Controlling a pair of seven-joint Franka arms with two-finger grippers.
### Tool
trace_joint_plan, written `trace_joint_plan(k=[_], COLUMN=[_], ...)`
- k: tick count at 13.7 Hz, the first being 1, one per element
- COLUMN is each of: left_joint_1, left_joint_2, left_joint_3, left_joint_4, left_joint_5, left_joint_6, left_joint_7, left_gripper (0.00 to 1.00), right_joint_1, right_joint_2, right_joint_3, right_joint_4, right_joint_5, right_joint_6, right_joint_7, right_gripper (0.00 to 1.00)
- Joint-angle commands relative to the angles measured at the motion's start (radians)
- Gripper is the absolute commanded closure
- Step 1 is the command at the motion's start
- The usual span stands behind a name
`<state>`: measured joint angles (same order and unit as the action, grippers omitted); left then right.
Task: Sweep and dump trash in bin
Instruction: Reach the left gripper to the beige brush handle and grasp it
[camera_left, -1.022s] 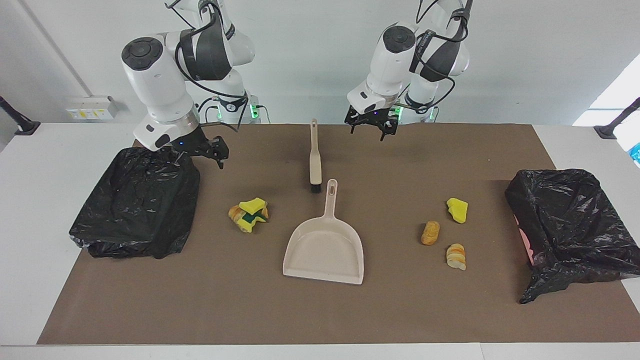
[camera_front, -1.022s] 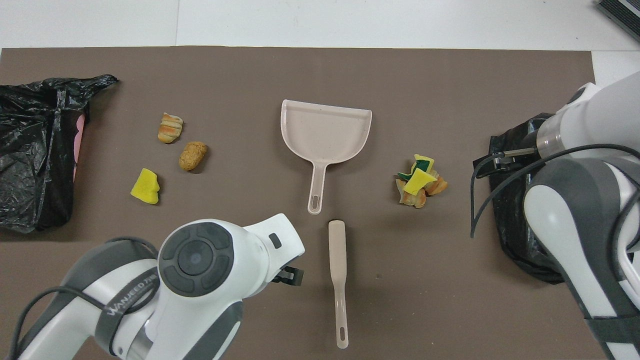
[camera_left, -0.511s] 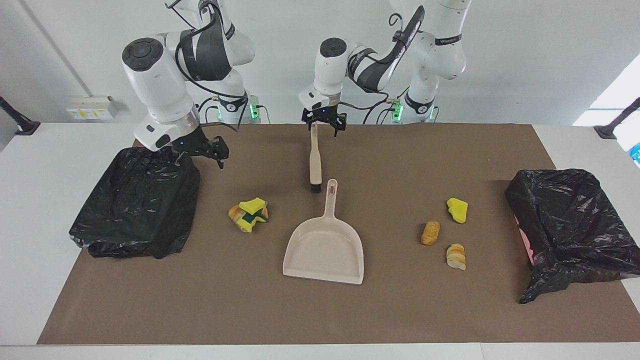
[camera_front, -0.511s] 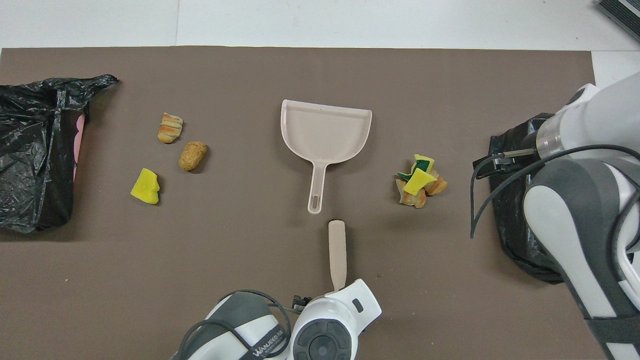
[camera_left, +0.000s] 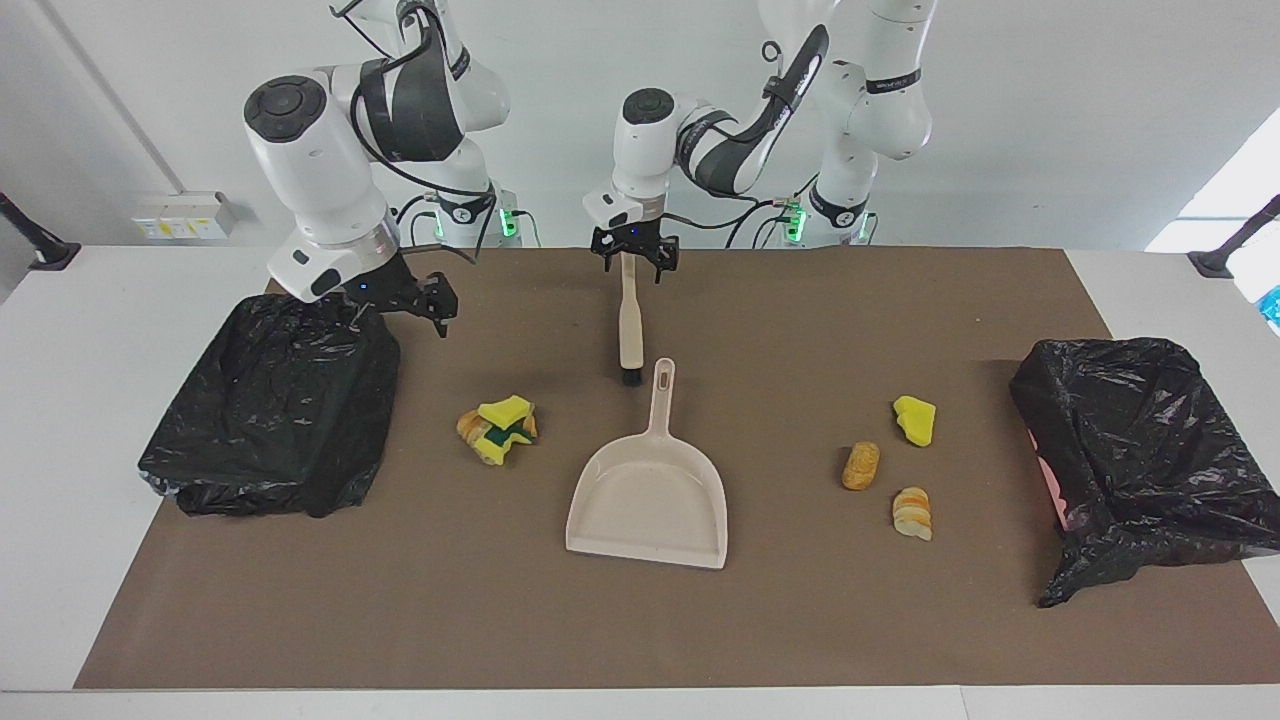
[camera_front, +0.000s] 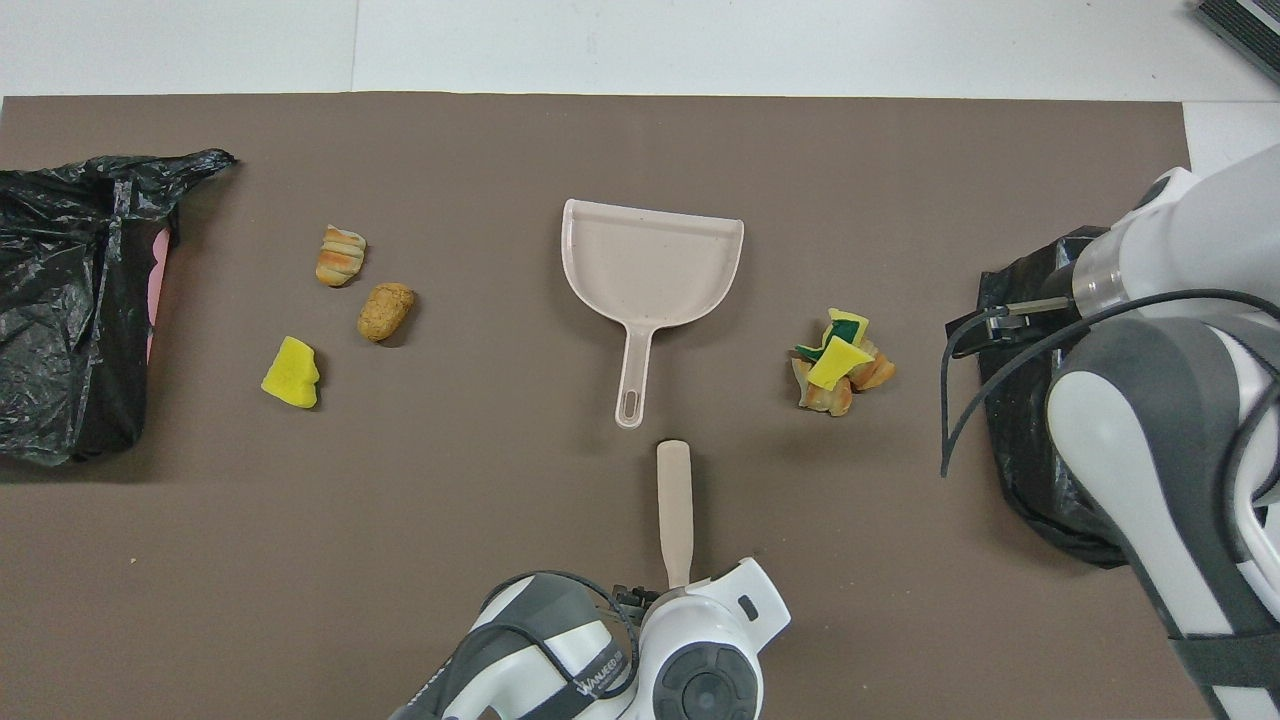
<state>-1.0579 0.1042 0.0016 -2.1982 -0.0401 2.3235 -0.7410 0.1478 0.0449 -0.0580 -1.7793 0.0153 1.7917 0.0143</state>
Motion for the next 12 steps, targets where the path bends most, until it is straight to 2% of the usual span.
trace_joint_plan(k=[1, 2, 4, 5, 7, 8, 12], left_joint_1=[-0.020, -0.020, -0.020, -0.020, -0.024, -0.020, 0.013], left_joint_2=[0.003, 0.002, -0.003, -0.004, -0.009, -0.011, -0.075], left_joint_3=[0.017, 0.017, 0.015, 0.015, 0.014, 0.014, 0.017], left_joint_4=[0.012, 0.012, 0.012, 0.009, 0.008, 0.008, 0.014], left_joint_5=[0.022, 0.022, 0.022, 0.020, 0.017, 0.017, 0.017], left_joint_6=[-0.001, -0.003, -0.009, -0.009, -0.027, -0.050, -0.136], left_joint_7=[-0.040, -0.043, -0.043, -0.046, -0.047, -0.046, -0.018], left_gripper=[0.05, 0.14, 0.39, 0.59, 0.92, 1.00, 1.00], right_joint_1=[-0.004, -0.004, -0.004, -0.004, -0.004, -0.004, -0.002], right_joint_2=[-0.025, -0.025, -0.025, -0.025, -0.025, -0.025, -0.025], right_joint_3=[0.000, 0.001, 0.001, 0.001, 0.001, 0.001, 0.001], right_joint_4=[-0.025, -0.025, -0.025, -0.025, -0.025, -0.025, -0.025], right_joint_5=[0.018, 0.018, 0.018, 0.018, 0.018, 0.018, 0.018], right_joint_6=[0.000, 0.000, 0.000, 0.000, 0.000, 0.000, 0.000], right_joint_7=[0.007, 0.007, 0.007, 0.007, 0.007, 0.007, 0.010], right_gripper=[0.00, 0.00, 0.00, 0.00, 0.00, 0.00, 0.00])
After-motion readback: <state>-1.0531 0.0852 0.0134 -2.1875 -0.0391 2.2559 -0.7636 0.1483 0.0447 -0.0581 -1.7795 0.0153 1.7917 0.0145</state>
